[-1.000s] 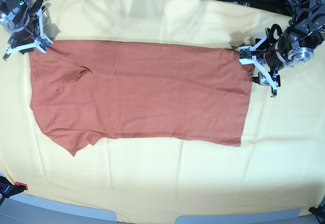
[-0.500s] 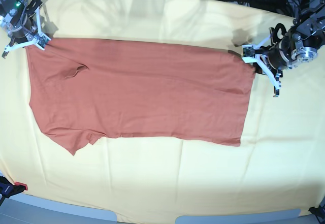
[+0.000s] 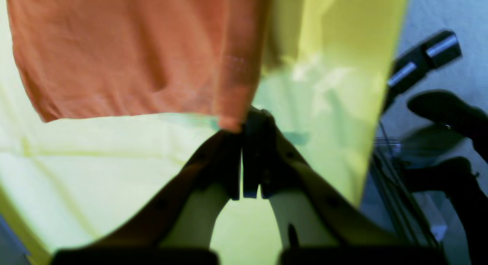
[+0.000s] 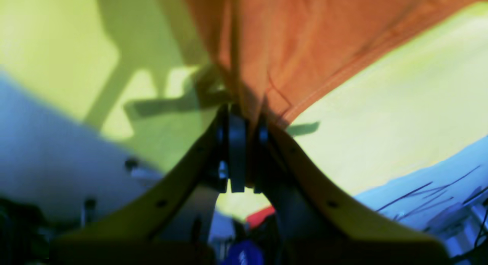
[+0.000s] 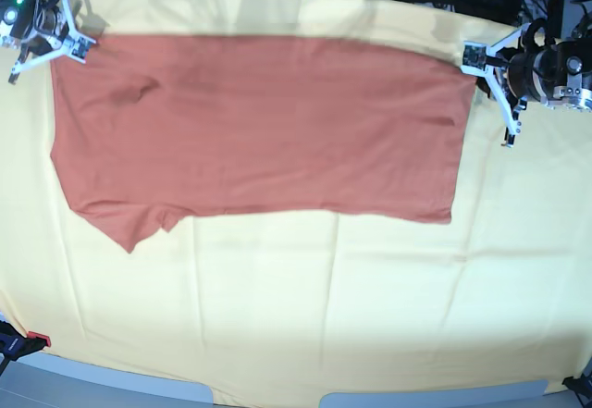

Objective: Fold the T-shirt properly
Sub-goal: 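Lift the shirt edge with both grippers and drag it taut, then release the shirt and raise both grippers away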

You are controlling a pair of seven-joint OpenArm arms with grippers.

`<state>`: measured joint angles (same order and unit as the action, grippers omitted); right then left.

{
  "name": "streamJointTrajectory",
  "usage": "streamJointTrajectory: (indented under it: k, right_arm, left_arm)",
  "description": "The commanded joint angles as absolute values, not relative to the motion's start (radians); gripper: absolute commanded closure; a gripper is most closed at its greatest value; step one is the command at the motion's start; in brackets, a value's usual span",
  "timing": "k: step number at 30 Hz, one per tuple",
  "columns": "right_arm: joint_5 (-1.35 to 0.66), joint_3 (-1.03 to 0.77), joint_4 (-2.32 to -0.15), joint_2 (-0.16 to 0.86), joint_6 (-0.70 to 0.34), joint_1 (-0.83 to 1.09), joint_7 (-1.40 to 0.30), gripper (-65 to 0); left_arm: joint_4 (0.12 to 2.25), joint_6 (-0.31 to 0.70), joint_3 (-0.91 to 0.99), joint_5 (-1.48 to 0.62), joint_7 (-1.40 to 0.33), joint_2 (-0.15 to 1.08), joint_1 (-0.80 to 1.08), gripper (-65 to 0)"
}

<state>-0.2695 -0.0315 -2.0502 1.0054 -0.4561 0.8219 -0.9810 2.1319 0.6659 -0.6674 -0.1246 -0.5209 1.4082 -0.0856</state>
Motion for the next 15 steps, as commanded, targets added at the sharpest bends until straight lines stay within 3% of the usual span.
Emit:
streamJointTrajectory:
  k: [1, 8, 15]
  right_arm:
    - [-0.262, -0.041, -2.062, 1.033, -0.455, 0.839, -1.009, 0.0]
    - [-0.262, -0.041, -2.062, 1.050, -0.456, 0.946, -1.034, 0.0]
    - [-0.255, -0.041, -2.062, 1.050, -0.460, 0.989, -1.034, 0.0]
  left_arm:
    - [2.140, 0.676, -0.658, -0.128, -0.524, 1.439, -0.097, 0.0]
    - [2.141, 0.698, -0.658, -0.299, -0.525, 1.456, -0.093, 0.0]
    - [2.141, 0.698, -0.658, -0.343, -0.530, 1.477, -0.092, 0.0]
